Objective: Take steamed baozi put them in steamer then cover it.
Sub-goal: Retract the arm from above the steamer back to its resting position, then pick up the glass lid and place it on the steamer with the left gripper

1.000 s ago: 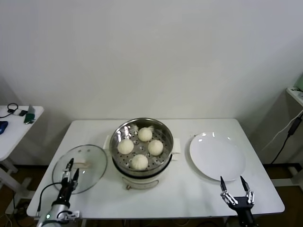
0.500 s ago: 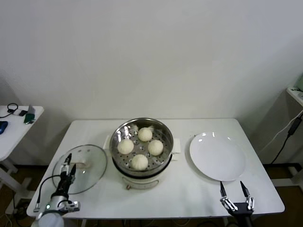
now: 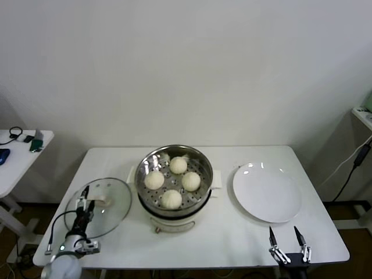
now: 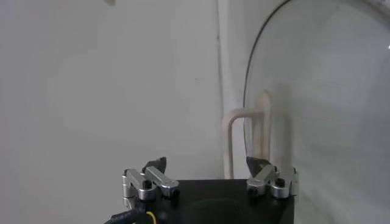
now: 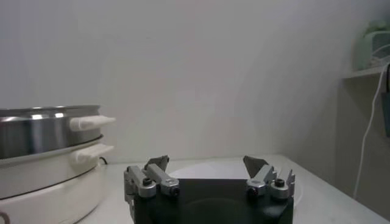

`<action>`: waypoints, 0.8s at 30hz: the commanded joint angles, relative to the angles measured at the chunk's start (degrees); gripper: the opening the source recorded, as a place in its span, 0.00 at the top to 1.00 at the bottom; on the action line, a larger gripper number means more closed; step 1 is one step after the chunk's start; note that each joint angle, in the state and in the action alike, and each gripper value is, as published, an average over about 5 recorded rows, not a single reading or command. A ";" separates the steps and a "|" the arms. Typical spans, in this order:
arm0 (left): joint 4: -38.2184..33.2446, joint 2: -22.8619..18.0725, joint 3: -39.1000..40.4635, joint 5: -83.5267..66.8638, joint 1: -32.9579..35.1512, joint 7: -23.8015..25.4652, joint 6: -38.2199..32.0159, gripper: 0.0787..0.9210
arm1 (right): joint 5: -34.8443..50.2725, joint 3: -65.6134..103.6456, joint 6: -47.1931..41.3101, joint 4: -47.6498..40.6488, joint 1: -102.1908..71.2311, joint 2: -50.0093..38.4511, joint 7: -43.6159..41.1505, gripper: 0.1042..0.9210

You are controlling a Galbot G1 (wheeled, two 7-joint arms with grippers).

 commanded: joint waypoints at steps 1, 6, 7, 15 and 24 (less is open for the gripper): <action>1.34 -0.05 0.10 -0.05 -1.06 0.19 0.27 0.15 | -0.54 -0.17 0.37 -0.12 -0.04 0.54 0.01 0.12; 1.86 -0.17 0.07 -0.02 -1.49 -0.01 0.16 0.32 | -0.99 -0.35 0.70 -0.37 -0.19 0.75 -0.04 0.12; 1.78 -0.18 0.09 -0.04 -1.51 -0.02 0.13 0.35 | -1.06 -0.39 0.76 -0.43 -0.23 0.76 -0.04 0.12; 1.96 -0.33 0.41 -0.12 -1.91 -0.04 -0.05 0.62 | -1.23 -0.27 1.08 -0.35 -0.34 1.07 -0.04 0.12; 1.57 -0.38 0.32 -1.02 -1.88 -0.24 -0.02 0.91 | -1.68 -0.11 1.24 -0.30 -0.33 1.58 0.09 0.12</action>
